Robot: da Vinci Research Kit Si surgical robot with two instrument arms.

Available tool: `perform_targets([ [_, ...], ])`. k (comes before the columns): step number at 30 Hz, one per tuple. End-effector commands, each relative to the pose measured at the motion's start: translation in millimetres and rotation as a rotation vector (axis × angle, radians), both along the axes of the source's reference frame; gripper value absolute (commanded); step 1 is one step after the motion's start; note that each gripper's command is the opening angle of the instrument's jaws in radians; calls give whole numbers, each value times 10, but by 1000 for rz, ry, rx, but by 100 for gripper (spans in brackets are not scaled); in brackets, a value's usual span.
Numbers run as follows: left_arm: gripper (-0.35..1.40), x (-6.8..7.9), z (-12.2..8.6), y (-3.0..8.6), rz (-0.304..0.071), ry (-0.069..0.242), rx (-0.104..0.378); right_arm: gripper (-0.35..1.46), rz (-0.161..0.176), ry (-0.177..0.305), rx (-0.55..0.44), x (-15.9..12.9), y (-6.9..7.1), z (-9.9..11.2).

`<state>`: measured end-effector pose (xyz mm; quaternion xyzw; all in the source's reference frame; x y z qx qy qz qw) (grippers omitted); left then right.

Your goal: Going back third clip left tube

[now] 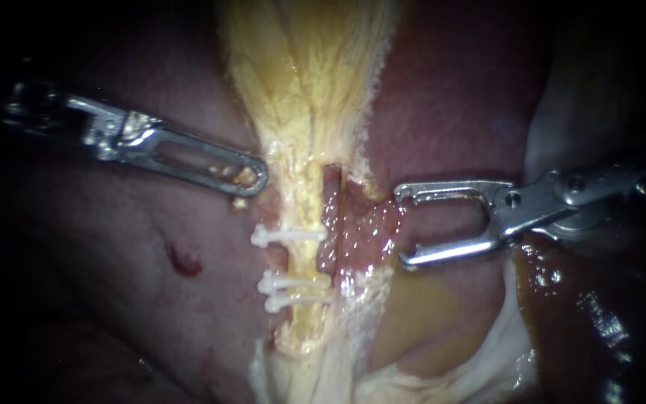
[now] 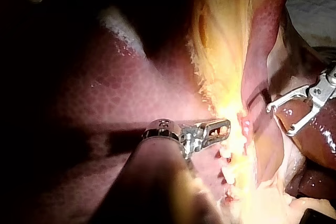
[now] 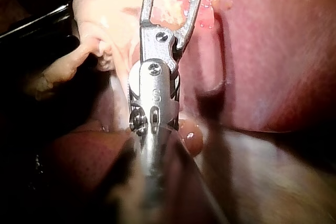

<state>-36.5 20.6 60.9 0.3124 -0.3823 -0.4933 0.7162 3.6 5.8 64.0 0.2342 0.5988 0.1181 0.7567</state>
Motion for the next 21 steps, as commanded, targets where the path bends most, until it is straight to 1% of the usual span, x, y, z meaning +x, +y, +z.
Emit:
perform_targets([
  [1,-35,-3,4,0,2,6,7,50,0,-1,0,0,0,0],
  [3,-35,-8,11,0,6,6,7,50,0,-1,0,0,0,0],
  [7,-35,-11,21,0,7,13,17,50,0,-1,0,0,0,0],
  [21,-35,-11,23,0,11,14,18,50,-1,0,-6,0,0,0],
])
